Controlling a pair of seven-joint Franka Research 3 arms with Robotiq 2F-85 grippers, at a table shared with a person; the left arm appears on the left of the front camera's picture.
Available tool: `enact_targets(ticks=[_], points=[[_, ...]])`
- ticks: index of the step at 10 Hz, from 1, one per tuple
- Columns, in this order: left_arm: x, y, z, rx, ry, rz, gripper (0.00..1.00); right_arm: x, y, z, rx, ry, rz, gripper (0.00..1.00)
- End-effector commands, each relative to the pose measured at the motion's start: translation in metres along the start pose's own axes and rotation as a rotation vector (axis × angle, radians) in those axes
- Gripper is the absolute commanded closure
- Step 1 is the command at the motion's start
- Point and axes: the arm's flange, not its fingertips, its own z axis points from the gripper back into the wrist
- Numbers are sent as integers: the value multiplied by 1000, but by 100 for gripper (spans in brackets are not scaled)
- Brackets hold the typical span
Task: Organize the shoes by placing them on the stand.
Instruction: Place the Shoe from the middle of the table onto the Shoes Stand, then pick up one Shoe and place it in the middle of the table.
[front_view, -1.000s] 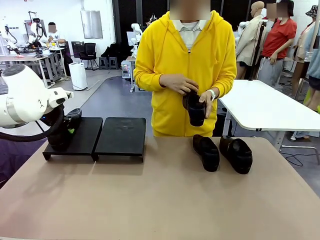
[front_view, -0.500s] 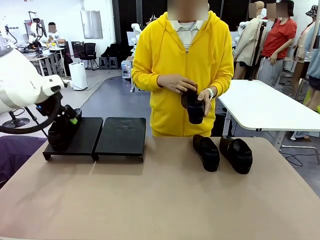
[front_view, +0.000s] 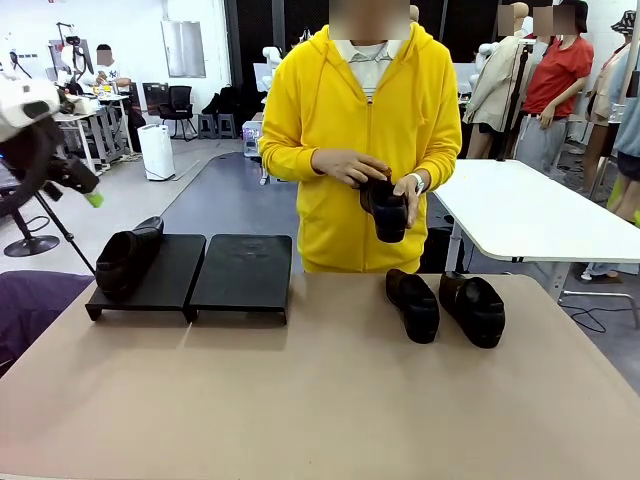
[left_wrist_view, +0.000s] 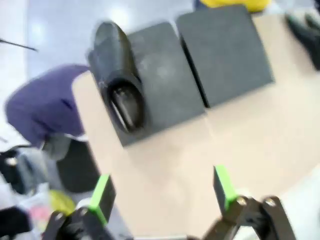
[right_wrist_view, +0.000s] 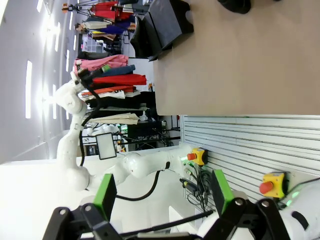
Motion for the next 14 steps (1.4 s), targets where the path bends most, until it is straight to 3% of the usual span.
enact_targets(ticks=[1, 3, 4, 6, 7, 8, 14], points=[[-43, -6, 17, -220, 81, 4, 0, 1, 3, 1, 23, -9, 25, 0], [-124, -29, 50, -364, -12, 88, 0, 1, 3, 1, 23, -9, 25, 0], [-160, -30, 66, -438, -124, 142, 0, 1, 3, 1, 23, -9, 25, 0], [-206, 9, 82, -597, -286, 232, 0, 1, 3, 1, 23, -9, 25, 0], [-205, 35, 74, -587, -262, 272, 0, 1, 3, 1, 23, -9, 25, 0], [-191, -14, 80, -520, -191, 210, 0, 1, 3, 1, 23, -9, 25, 0], [-191, -14, 80, -520, -191, 210, 0, 1, 3, 1, 23, -9, 25, 0]])
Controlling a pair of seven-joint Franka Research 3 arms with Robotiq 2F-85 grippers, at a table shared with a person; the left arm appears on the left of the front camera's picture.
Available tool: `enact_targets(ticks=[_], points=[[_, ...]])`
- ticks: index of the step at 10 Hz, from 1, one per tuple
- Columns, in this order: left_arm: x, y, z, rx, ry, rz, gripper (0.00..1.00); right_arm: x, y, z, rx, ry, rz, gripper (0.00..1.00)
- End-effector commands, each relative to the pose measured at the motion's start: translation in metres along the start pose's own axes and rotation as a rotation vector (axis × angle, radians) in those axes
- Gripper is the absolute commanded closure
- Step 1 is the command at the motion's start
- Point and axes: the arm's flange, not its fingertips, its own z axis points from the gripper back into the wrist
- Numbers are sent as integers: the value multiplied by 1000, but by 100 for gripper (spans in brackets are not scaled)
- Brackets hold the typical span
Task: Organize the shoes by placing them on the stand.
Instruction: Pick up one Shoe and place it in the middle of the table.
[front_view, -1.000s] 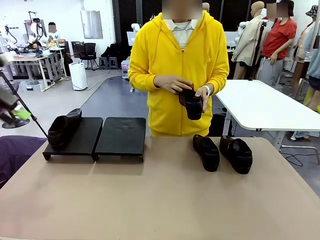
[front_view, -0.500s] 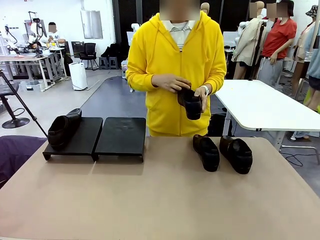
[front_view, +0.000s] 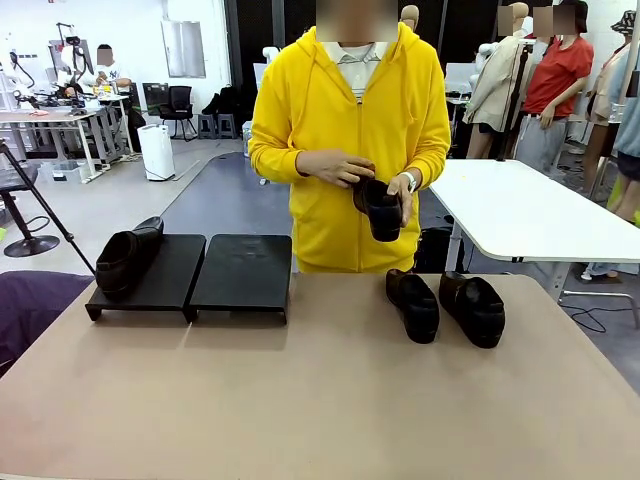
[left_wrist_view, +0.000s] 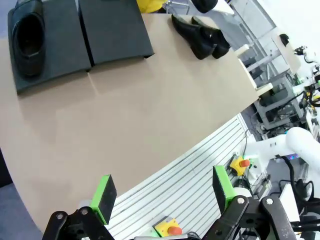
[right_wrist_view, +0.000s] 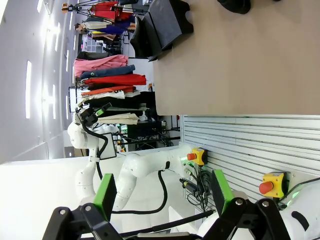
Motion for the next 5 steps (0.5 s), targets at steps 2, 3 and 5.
enact_targets(ticks=[2, 3, 5], points=[[2, 2, 4, -9, -15, 10, 0, 1, 3, 1, 24, -8, 25, 0], [2, 2, 4, -9, -15, 10, 0, 1, 3, 1, 24, -8, 25, 0], [2, 2, 4, -9, -15, 10, 0, 1, 3, 1, 24, -8, 25, 0]])
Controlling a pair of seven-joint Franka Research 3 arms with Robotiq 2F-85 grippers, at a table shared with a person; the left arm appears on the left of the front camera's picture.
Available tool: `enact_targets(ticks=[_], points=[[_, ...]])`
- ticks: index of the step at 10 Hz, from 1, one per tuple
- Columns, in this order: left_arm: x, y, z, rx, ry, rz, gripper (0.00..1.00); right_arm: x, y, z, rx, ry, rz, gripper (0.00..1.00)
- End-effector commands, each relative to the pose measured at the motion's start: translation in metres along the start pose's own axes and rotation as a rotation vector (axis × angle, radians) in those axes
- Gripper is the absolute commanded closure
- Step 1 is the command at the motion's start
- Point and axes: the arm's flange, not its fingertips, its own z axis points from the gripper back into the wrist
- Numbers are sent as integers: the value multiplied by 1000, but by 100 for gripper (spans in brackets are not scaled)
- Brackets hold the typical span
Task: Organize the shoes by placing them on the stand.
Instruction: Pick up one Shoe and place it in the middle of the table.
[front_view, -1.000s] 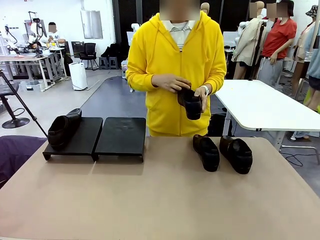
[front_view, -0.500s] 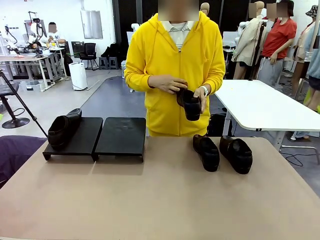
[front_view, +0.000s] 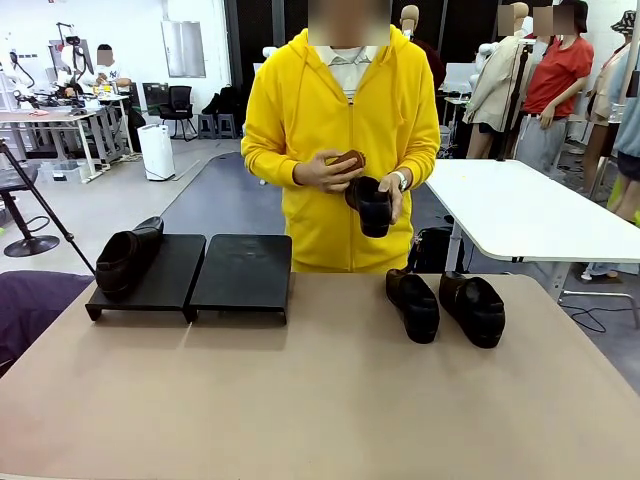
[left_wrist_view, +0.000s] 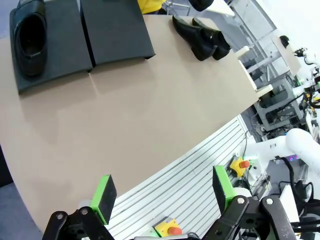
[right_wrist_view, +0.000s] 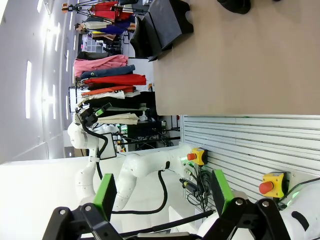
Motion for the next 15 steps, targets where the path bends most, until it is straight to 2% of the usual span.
enact_targets(ticks=[1, 2, 4, 7, 8, 9, 10, 11, 13, 14, 15], points=[[2, 1, 2, -10, -10, 6, 0, 1, 3, 1, 24, -8, 25, 0], [2, 1, 2, -10, -10, 6, 0, 0, 0, 0, 0, 0, 0, 0], [2, 1, 2, -10, -10, 6, 0, 34, 19, -25, -193, -42, -25, 0], [2, 1, 2, -10, -10, 6, 0, 86, 30, -92, -441, 16, -39, 0], [2, 1, 2, -10, -10, 6, 0, 102, 30, -111, -475, 85, -26, 0], [2, 1, 2, -10, -10, 6, 0, 117, 30, -125, -559, 77, -70, 0], [2, 1, 2, -10, -10, 6, 0, 80, 28, -109, -419, 12, -4, 0], [2, 1, 2, -10, -10, 6, 0, 80, 28, -109, -419, 12, -4, 0], [2, 1, 2, -10, -10, 6, 0, 127, 22, -165, -605, 112, -49, 0], [2, 1, 2, -10, -10, 6, 0, 153, 21, -199, -684, 190, -20, 0], [2, 1, 2, -10, -10, 6, 0, 172, 27, -219, -712, 211, 27, 0]])
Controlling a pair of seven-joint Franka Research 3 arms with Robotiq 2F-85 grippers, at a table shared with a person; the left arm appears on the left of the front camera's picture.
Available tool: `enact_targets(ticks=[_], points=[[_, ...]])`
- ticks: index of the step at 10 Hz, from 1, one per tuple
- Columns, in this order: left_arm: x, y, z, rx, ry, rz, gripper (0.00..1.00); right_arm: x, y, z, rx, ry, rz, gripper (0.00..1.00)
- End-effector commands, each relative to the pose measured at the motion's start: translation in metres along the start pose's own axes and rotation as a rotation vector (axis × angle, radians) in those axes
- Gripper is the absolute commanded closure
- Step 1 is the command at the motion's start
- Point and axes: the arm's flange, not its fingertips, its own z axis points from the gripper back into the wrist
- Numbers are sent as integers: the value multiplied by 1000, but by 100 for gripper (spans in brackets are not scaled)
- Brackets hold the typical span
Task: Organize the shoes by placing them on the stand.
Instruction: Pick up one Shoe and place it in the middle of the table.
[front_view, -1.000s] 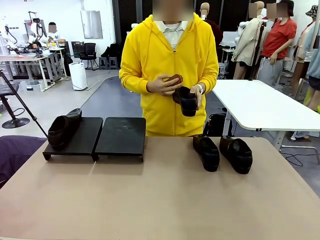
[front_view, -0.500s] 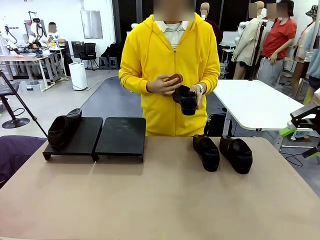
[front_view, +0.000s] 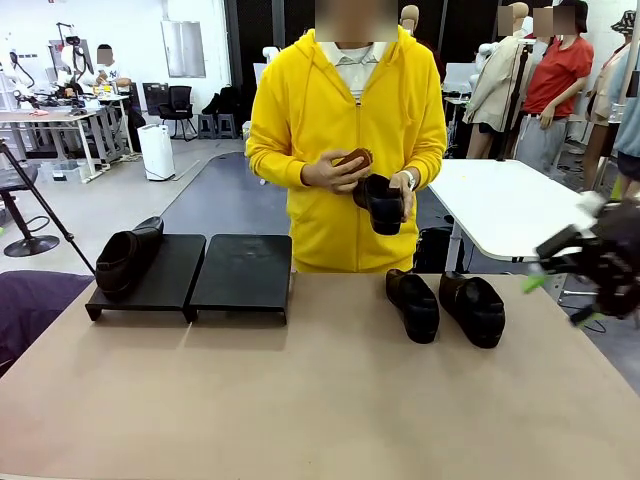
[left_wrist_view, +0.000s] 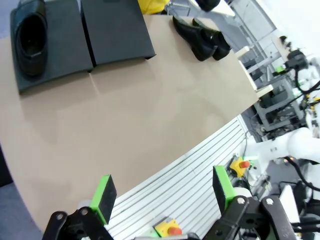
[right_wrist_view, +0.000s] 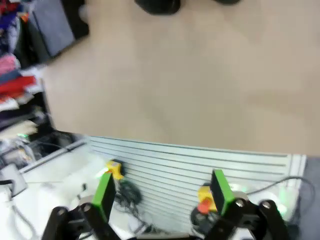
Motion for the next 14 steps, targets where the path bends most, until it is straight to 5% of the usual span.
enact_targets(ticks=[1, 4, 7, 9, 14], points=[[2, 0, 2, -10, -10, 5, 0, 53, 24, -4, -98, 30, 19, 0], [2, 0, 2, -10, -10, 5, 0, 35, 0, 26, -87, 77, -30, 0], [2, 0, 2, -10, -10, 5, 0, -79, -56, 129, -48, 160, -25, 0], [2, 0, 2, -10, -10, 5, 0, -141, -91, 168, -42, 136, -152, 0], [2, 0, 2, -10, -10, 5, 0, -214, -168, 178, 44, 186, -272, 0]])
